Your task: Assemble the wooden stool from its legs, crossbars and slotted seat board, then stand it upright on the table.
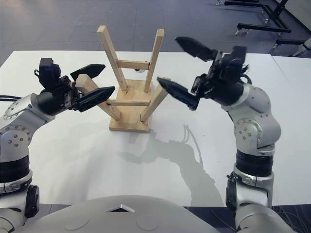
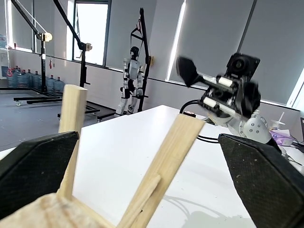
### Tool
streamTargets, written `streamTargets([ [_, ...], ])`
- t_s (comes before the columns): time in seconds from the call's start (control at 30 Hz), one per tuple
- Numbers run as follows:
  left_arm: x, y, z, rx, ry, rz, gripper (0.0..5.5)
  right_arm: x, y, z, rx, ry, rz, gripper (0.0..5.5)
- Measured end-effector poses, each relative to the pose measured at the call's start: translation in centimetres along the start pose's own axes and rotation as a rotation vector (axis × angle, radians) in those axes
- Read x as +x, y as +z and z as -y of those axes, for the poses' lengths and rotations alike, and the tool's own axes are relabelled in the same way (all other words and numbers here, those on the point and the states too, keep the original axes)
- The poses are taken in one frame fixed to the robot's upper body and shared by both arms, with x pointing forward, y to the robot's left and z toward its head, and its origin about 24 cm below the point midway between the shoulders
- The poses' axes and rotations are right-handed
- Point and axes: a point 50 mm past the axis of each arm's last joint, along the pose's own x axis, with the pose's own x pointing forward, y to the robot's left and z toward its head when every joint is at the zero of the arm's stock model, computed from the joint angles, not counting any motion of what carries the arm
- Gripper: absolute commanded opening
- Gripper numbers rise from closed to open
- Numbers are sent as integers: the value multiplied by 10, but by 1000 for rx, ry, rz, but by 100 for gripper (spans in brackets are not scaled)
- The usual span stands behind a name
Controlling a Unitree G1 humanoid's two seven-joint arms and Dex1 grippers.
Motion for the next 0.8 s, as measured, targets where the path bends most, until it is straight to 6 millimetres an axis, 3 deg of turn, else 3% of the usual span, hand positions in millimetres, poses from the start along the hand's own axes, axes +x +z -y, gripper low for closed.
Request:
streamTargets([
  [0.23,11,-8,5,-37,7,-8,540,20,19,-4,-158,-105,-7,536],
  [0.43,33,-16,11,-52,-8,-17,540,33,6,-5,-281,-256,-146,536],
  [0.6,40,-20,12,-62,21,-16,540,45,3,-13,-344,-292,-190,536],
  [0.8,45,-22,13,-77,35,-7,540,70,-2,-32,-699,-231,-251,536],
])
